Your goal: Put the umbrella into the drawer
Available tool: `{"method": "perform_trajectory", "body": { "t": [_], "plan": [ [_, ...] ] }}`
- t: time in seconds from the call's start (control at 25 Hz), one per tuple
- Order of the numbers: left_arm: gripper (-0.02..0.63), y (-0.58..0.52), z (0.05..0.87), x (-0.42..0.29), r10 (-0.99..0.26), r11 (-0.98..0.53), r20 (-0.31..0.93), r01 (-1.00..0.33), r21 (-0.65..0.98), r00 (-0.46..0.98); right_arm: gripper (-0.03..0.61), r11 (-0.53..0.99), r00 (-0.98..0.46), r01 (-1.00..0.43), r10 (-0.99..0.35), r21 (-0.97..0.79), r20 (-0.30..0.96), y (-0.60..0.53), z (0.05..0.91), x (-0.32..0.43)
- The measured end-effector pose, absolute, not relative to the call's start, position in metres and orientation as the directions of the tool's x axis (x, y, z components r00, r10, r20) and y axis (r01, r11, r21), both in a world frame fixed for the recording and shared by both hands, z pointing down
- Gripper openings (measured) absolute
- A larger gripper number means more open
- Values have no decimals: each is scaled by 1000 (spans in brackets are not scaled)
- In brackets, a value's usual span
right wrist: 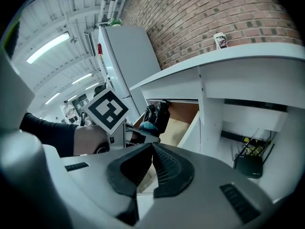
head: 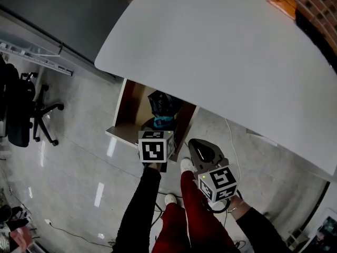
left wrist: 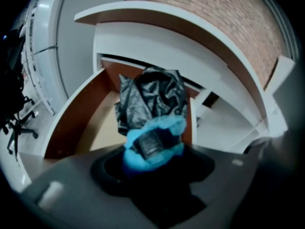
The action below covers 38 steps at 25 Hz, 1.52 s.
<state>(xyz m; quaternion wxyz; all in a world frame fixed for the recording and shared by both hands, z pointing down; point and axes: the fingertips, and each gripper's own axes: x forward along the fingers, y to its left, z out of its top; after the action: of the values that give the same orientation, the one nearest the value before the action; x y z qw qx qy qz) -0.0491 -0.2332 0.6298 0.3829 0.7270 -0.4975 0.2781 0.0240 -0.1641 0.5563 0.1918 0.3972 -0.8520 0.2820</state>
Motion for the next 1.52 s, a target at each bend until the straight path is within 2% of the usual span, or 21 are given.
{"method": "perform_trajectory", "body": {
  "t": [0.4, 1.16, 1.36, 1.52],
  "plan": [
    [275, -233, 667, -42, -416, -221, 842, -936, 273, 344, 9, 499, -597, -797, -557, -342, 578, -172, 572, 23],
    [276, -241, 709, -33, -337, -265, 884, -933, 242, 325, 9, 460, -544, -822, -456, -336, 705, -176, 617, 24],
    [279, -250, 713, -24, -359, -292, 866, -923, 249, 347, 9, 444, -535, -827, -430, -345, 727, -174, 623, 28],
    [281, -242, 720, -26, -300, -273, 893, -927, 257, 336, 9, 433, -526, -833, -423, -345, 738, -174, 626, 33]
  ]
}}
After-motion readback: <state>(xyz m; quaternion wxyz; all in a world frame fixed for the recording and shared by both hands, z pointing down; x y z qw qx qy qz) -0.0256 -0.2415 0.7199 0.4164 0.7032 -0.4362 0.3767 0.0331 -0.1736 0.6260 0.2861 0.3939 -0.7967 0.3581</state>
